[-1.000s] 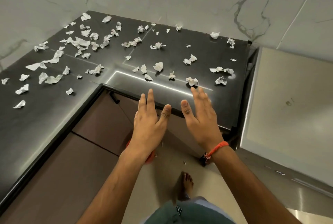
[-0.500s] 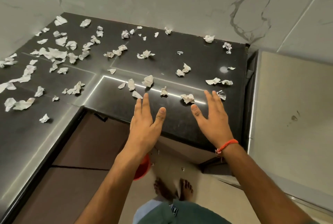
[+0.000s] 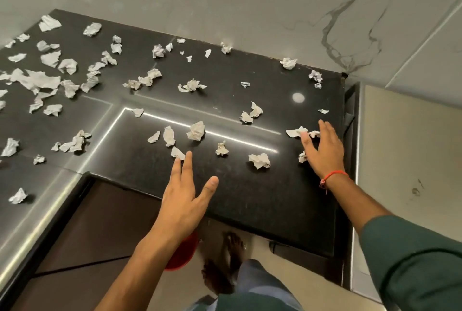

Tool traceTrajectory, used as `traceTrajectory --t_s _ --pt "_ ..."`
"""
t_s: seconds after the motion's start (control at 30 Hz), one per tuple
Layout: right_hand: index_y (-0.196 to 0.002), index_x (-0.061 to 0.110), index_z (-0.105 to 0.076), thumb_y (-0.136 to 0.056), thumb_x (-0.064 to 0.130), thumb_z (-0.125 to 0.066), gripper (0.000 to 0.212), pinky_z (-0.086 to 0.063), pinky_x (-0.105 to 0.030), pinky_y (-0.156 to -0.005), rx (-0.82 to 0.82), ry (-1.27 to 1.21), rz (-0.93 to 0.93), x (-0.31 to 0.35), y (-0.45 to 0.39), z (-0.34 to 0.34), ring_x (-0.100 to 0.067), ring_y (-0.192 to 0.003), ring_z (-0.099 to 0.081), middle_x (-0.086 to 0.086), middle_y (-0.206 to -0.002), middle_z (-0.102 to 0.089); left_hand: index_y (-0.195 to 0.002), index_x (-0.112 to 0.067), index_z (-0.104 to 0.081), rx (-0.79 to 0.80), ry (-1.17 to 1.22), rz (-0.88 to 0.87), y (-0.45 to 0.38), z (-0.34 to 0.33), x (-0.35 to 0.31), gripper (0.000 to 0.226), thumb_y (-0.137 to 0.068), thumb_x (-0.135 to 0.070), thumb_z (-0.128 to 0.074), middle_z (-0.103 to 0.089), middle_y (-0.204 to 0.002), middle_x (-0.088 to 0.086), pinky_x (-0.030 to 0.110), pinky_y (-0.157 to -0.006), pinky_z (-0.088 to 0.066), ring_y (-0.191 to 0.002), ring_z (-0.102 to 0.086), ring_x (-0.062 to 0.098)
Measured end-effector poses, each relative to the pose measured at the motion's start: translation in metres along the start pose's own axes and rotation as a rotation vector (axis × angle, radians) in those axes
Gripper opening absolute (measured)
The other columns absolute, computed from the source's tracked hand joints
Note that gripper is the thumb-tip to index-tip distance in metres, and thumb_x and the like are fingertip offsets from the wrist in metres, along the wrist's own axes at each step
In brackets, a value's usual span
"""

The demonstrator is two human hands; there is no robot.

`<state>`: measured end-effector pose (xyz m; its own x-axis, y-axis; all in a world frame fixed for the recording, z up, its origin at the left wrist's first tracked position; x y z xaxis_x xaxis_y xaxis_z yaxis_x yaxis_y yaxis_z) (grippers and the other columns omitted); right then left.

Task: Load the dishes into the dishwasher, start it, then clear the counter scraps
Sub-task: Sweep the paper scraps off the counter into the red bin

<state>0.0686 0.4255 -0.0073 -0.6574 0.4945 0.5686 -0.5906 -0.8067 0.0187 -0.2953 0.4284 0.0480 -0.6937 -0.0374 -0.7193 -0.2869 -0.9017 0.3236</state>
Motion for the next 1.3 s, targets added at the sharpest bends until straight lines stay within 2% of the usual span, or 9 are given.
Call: traceTrajectory --t_s 0.2,0.3,0.43,0.53,0.7,0.83,0.97,1.17,1.3 --pt "-0.138 0.011 -0.049 -0.103 0.034 -0.044 0.042 -0.034 -0.037 -0.113 0.013 -0.123 0.255 0.055 0.021 -0.044 -0.025 -0.131 -0.046 -0.008 -0.139 -0.054 -0.156 -0.045 0.012 0.039 -0.061 0.06 -0.011 -0.022 0.003 0.114 -0.08 -0.066 -0.07 0.015 -0.168 -0.003 0.047 -0.124 -0.019 -0.156 -0.006 0.026" --pt "-0.135 0.015 -0.052 -0.099 0.035 -0.046 0.042 -0.038 -0.038 -0.111 0.078 -0.218 0.39 0.093 0.034 -0.068 -0.021 -0.129 -0.05 -0.001 -0.139 -0.054 -0.157 -0.044 0.012 0.026 -0.114 0.062 -0.027 -0.029 -0.005 0.124 -0.075 -0.06 -0.078 0.016 -0.168 -0.001 0.043 -0.124 -0.019 -0.156 -0.004 0.024" --pt "-0.15 0.02 -0.041 -0.103 0.047 -0.039 0.055 -0.024 -0.031 -0.122 0.32 -0.21 0.558 0.122 0.05 -0.092 -0.013 -0.148 -0.028 0.001 -0.158 -0.037 -0.159 -0.041 0.01 0.002 -0.169 0.042 -0.047 -0.037 -0.015 0.126 -0.073 -0.055 -0.082 0.015 -0.168 0.001 0.039 -0.122 -0.019 -0.156 -0.004 0.023" --pt "-0.15 0.019 -0.043 -0.104 0.05 -0.038 0.056 -0.021 -0.03 -0.123 0.315 -0.282 0.543 0.116 0.03 -0.083 -0.012 -0.151 -0.024 0.0 -0.161 -0.033 -0.158 -0.043 0.011 0.005 -0.216 0.028 -0.055 -0.041 -0.021 0.126 -0.074 -0.055 -0.082 0.017 -0.168 -0.001 0.039 -0.122 -0.021 -0.156 -0.007 0.024" --pt "-0.136 0.008 -0.059 -0.099 0.045 -0.046 0.053 -0.029 -0.037 -0.12 -0.059 -0.158 0.436 0.065 -0.085 -0.028 -0.03 -0.14 -0.043 -0.016 -0.147 -0.05 -0.154 -0.05 0.017 0.035 -0.273 0.001 -0.064 -0.048 -0.029 0.124 -0.075 -0.06 -0.078 0.021 -0.166 -0.007 0.042 -0.124 -0.021 -0.156 -0.008 0.025" --pt "-0.149 0.013 -0.042 -0.099 0.05 -0.044 0.062 -0.026 -0.051 -0.12 0.007 0.149 0.243 0.028 -0.17 0.0 -0.031 -0.149 -0.027 -0.016 -0.159 -0.033 -0.152 -0.053 0.02 0.039 -0.264 -0.011 -0.066 -0.052 -0.033 0.122 -0.077 -0.062 -0.076 0.023 -0.166 -0.007 0.04 -0.124 -0.019 -0.156 -0.007 0.025" --pt "-0.155 0.016 -0.03 -0.093 0.065 -0.03 0.079 -0.022 -0.054 -0.121 0.059 0.265 0.151 0.004 -0.19 -0.004 -0.031 -0.151 -0.022 -0.014 -0.162 -0.028 -0.15 -0.055 0.023 0.008 -0.28 -0.039 -0.068 -0.05 -0.037 0.121 -0.077 -0.064 -0.074 0.024 -0.166 -0.007 0.038 -0.123 -0.018 -0.156 -0.005 0.024" --pt "-0.159 0.02 -0.025 -0.098 0.065 -0.019 0.076 -0.016 -0.05 -0.124 0.178 0.408 0.468 0.043 -0.134 -0.043 -0.027 -0.154 -0.018 -0.008 -0.166 -0.023 -0.149 -0.059 0.021 -0.009 -0.23 -0.036 -0.076 -0.048 -0.042 0.122 -0.076 -0.061 -0.077 0.019 -0.167 -0.006 0.04 -0.123 -0.019 -0.156 -0.006 0.024" --pt "-0.158 0.025 -0.026 -0.099 0.063 -0.017 0.071 -0.015 -0.051 -0.124 0.293 0.326 0.64 0.074 -0.073 -0.064 -0.023 -0.154 -0.017 -0.002 -0.165 -0.026 -0.149 -0.058 0.021 0.011 -0.261 -0.031 -0.082 -0.05 -0.049 0.127 -0.073 -0.059 -0.081 0.017 -0.168 -0.005 0.039 -0.122 -0.019 -0.156 -0.007 0.024"
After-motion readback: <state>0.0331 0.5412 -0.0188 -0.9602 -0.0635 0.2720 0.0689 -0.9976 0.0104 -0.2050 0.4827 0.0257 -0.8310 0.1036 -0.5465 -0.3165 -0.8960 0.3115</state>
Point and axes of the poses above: each hand's wrist, its own y-axis away from the middle knuckle, its own z-axis out of the back of the hand, x = y × z, the point moved 3 cm from there along -y, towards the middle knuckle
